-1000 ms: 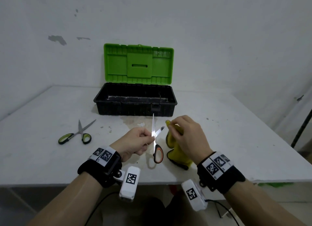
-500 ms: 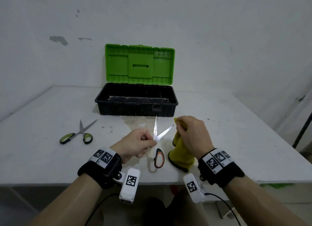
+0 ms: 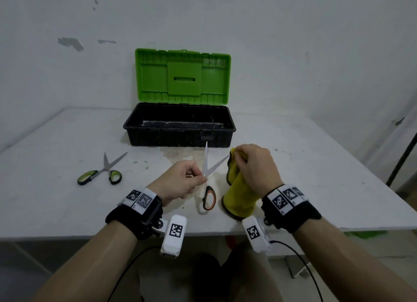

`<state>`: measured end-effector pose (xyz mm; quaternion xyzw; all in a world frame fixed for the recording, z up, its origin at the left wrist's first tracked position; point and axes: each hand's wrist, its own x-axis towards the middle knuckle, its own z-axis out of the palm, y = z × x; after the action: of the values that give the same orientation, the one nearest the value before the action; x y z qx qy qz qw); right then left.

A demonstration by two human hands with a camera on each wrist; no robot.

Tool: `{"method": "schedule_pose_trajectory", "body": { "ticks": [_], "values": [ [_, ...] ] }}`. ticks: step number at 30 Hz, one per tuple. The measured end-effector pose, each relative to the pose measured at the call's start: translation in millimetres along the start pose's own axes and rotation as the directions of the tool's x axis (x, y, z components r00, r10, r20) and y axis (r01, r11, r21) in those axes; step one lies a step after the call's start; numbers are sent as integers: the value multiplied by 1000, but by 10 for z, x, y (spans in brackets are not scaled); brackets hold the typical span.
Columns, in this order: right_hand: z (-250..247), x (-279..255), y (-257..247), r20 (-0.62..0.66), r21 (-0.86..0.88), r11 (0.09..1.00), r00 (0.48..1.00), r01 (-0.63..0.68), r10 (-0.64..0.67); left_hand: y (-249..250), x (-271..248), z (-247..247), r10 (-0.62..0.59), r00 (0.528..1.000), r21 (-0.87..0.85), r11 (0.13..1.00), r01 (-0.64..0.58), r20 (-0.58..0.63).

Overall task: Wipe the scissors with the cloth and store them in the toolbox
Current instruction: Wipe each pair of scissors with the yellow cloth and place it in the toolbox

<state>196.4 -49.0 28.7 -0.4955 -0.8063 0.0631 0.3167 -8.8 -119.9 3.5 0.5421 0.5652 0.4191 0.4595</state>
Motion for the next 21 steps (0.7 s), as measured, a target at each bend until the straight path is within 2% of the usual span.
{"method": "schedule_pose_trajectory", "body": {
  "ticks": [3,7,10,14,16,18,21],
  "values": [
    [-45,-74,-82,-7,29,998,998,61,-61,-18,3,-3,23,999,34,999,-22,-42],
    [37,-275,-333,122,22,981,973,193,-194,-8,36,34,139,988,221,968,-121,-68],
    [89,-275,-358,155,2,986,974,169,-168,10,32,36,232,972,396,897,-194,-50],
    [48,-160,-235,87,-38,997,994,71,-68,8,10,-11,245,969,465,863,-199,-40],
    [7,-61,-100,44,-56,998,999,-19,21,-9,7,-33,193,980,421,893,-157,-45],
    [-40,-22,-8,-12,-36,998,998,-56,55,-24,0,-35,114,992,278,956,-96,-50],
    [-50,-148,-102,-18,7,999,999,47,-47,-31,2,-26,28,999,100,995,-25,-30]
  ]
}}
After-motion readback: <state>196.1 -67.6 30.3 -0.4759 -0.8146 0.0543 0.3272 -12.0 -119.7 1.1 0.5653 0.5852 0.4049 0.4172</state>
